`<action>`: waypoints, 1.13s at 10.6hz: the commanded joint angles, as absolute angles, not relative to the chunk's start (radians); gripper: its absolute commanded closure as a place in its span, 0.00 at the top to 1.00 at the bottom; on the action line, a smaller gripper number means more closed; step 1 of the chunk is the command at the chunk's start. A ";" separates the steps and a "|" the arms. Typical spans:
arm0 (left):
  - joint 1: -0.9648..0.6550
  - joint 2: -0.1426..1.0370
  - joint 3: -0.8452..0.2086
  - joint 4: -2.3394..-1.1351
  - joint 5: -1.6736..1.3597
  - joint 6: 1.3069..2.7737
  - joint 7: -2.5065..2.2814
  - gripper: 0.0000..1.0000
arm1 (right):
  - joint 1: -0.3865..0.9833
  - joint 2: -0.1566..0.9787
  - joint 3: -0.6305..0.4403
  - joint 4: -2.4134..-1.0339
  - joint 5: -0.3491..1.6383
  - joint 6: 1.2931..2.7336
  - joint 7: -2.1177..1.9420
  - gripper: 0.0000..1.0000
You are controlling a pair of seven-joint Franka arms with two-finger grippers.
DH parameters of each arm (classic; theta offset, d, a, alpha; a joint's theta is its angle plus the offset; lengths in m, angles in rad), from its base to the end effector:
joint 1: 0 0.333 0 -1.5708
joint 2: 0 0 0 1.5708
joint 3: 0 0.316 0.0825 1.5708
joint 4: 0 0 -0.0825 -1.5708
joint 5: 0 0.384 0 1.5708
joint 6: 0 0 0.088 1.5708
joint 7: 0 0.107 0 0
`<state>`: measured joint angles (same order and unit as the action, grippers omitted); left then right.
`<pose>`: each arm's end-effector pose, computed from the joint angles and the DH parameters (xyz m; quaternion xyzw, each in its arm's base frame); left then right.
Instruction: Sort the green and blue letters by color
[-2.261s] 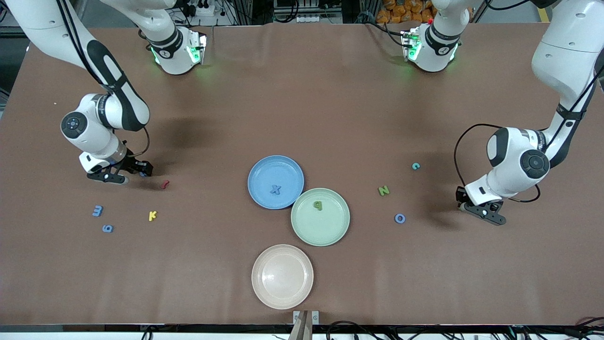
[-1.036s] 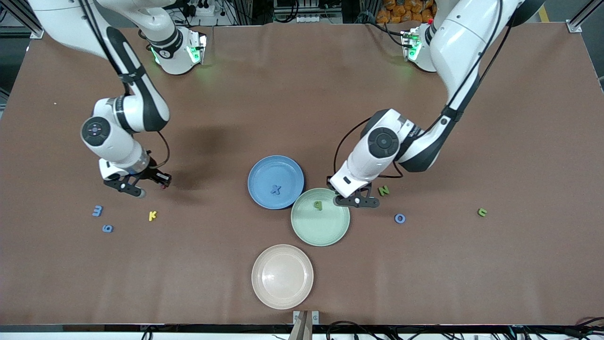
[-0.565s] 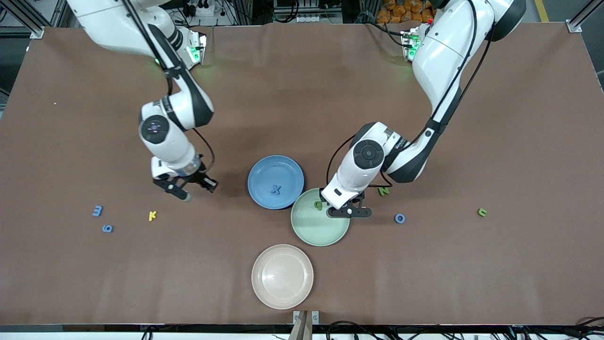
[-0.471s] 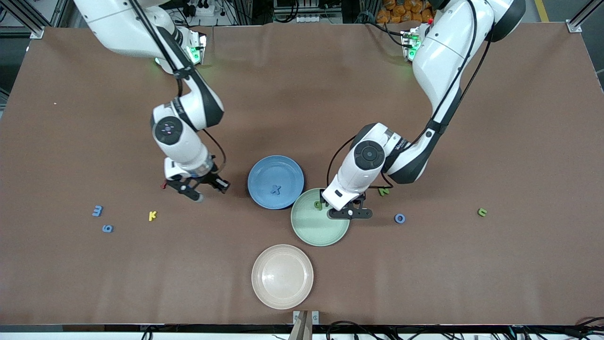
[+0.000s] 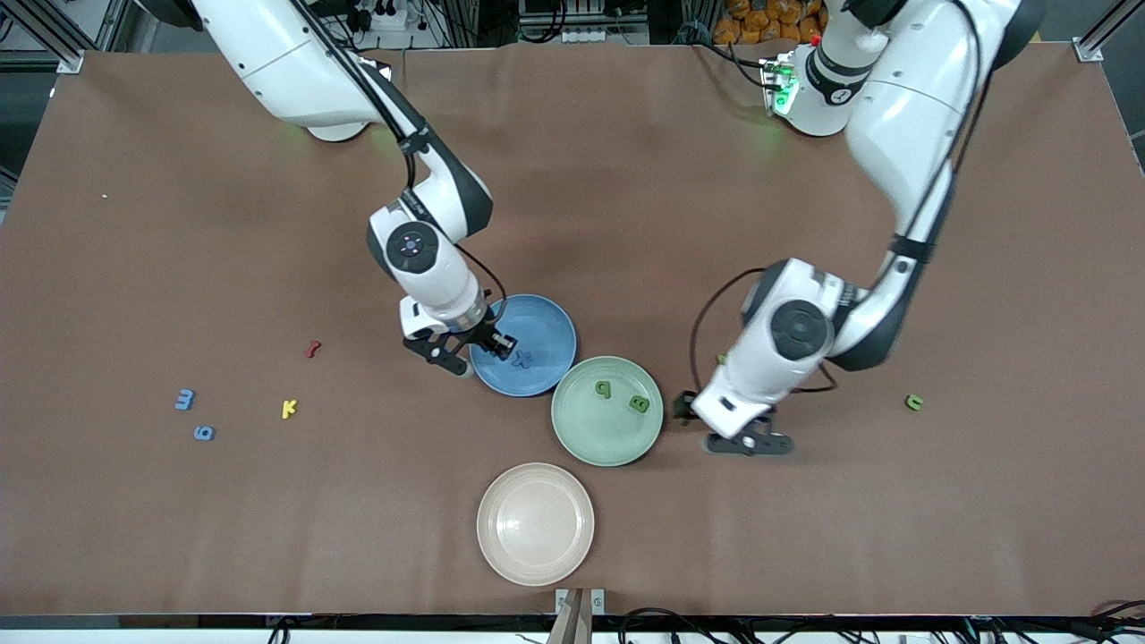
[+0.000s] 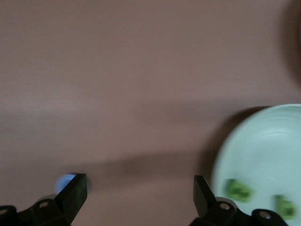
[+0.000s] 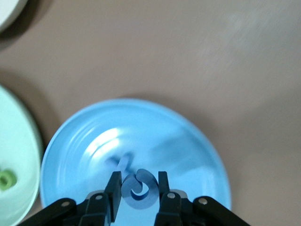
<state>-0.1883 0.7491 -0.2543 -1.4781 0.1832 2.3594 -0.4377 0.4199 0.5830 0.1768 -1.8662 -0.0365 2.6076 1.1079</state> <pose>0.6777 -0.2794 0.2576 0.9965 -0.0228 0.0658 0.0463 0.5468 0.3627 0.2220 -0.9626 0.2551 -0.0277 0.0872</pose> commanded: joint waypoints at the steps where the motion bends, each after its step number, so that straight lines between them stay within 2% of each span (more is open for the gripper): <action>1: -0.033 0.677 -0.272 -1.598 0.201 2.291 -0.139 1.00 | 0.439 0.591 0.207 -1.832 -0.032 2.597 1.163 1.00; 3: 0.078 0.649 -0.273 -1.669 0.201 2.287 0.065 1.00 | 0.416 0.575 0.201 -1.833 -0.037 2.567 1.119 1.00; 6: 0.204 0.653 -0.273 -1.689 0.201 2.287 0.326 1.00 | 0.304 0.526 0.187 -1.833 -0.035 2.449 0.959 1.00; 8: 0.245 0.660 -0.273 -1.704 0.199 2.287 0.428 1.00 | 0.191 0.488 0.183 -1.833 -0.035 2.349 0.812 1.00; 12: 0.311 0.673 -0.272 -1.741 0.204 2.351 0.526 1.00 | -0.059 0.477 0.181 -1.835 -0.037 2.342 0.544 1.00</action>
<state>0.2694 0.6871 -0.2587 -1.6963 0.1851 2.3016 0.4678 0.0590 0.4957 0.1667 -1.8170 -0.0377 2.3515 0.6798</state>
